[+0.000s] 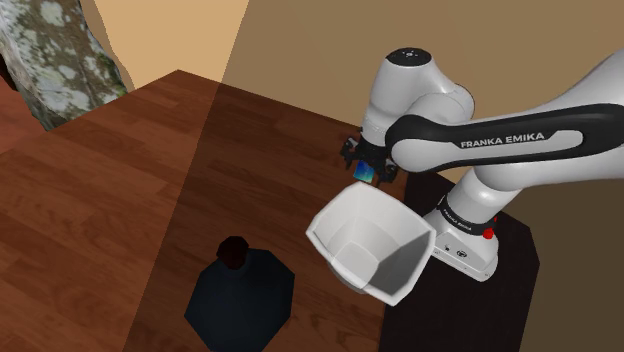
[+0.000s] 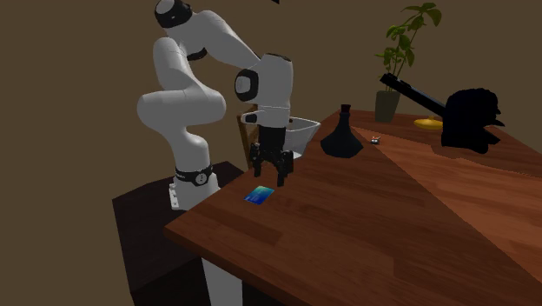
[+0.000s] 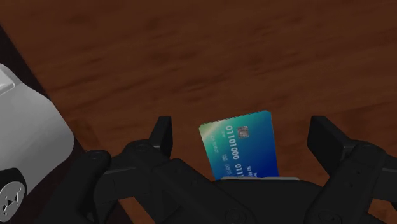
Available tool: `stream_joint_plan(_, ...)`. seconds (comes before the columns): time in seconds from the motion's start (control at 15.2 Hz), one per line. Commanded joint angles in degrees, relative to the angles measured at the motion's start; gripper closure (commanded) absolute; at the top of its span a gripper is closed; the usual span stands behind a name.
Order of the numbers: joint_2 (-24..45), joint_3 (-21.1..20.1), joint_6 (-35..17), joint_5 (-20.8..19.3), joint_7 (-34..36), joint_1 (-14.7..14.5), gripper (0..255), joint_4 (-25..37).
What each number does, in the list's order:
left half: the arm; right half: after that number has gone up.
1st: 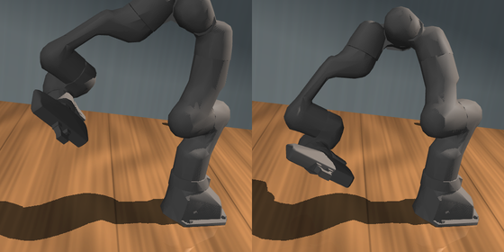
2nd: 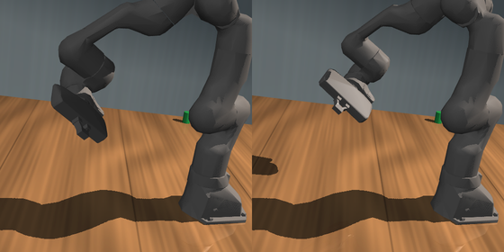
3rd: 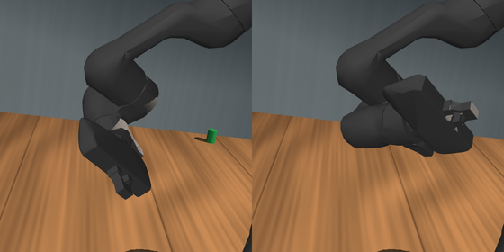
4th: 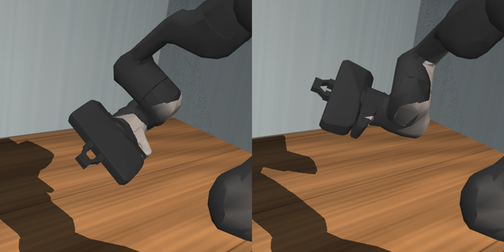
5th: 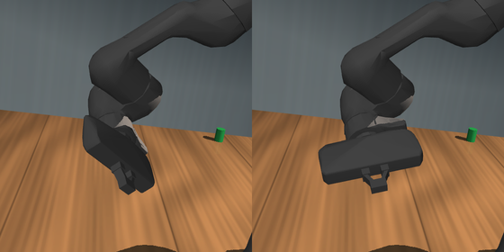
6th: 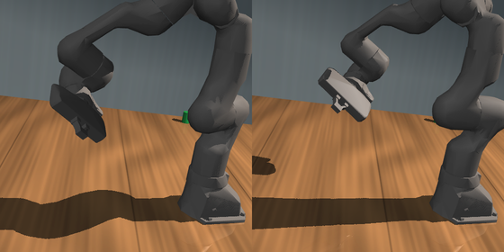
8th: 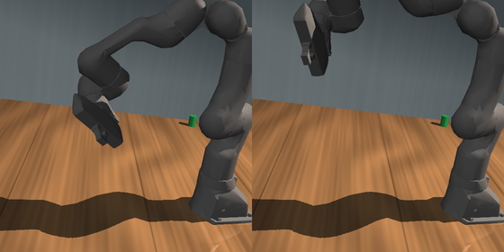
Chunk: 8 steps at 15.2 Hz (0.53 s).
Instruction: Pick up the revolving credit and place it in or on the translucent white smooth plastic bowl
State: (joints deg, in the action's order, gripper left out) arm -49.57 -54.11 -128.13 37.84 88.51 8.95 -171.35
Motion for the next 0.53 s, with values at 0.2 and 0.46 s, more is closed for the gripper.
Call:
stream_joint_plan(0.2, 2.73, -1.91, -3.53, 1.20, -0.28, 0.97, 0, -0.73)
stream_joint_plan(0.46, 2.73, -1.91, -3.53, 1.20, -0.28, 0.98, 0, -0.73)
